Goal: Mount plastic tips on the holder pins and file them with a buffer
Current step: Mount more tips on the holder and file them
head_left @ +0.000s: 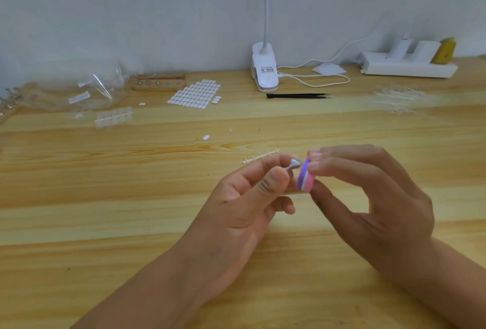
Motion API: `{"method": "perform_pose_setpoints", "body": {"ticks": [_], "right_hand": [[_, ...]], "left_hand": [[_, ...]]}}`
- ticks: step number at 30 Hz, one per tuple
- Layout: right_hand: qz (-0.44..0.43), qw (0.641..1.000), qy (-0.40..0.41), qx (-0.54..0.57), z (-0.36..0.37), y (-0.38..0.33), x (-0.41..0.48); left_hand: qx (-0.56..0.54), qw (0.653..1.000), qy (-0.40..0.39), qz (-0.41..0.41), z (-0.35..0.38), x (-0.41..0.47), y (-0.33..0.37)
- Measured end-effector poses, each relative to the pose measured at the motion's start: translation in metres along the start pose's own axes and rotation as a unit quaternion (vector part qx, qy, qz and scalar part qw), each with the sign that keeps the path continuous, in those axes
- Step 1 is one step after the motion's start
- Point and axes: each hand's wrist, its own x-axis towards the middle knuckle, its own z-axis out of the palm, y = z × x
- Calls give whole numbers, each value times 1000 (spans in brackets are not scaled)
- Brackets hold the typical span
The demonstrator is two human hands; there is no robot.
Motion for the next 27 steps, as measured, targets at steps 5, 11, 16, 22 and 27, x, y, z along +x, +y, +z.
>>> {"method": "perform_pose_setpoints", "body": {"ticks": [5, 11, 16, 22, 27], "right_hand": [[10, 1000, 1, -10, -2, -3, 3], [8, 1000, -6, -11, -3, -1, 4], [6, 1000, -6, -1, -3, -4, 4], [7, 999, -3, 31, -3, -9, 4], [27, 1000, 4, 14, -4, -8, 7]], "left_hand": [[20, 1000, 6, -2, 1, 0, 1], [16, 1000, 17, -3, 1, 0, 0], [0, 1000, 3, -8, 0, 1, 1], [-34, 999, 4, -17, 3, 1, 0], [-30, 999, 1, -14, 1, 2, -2]]}}
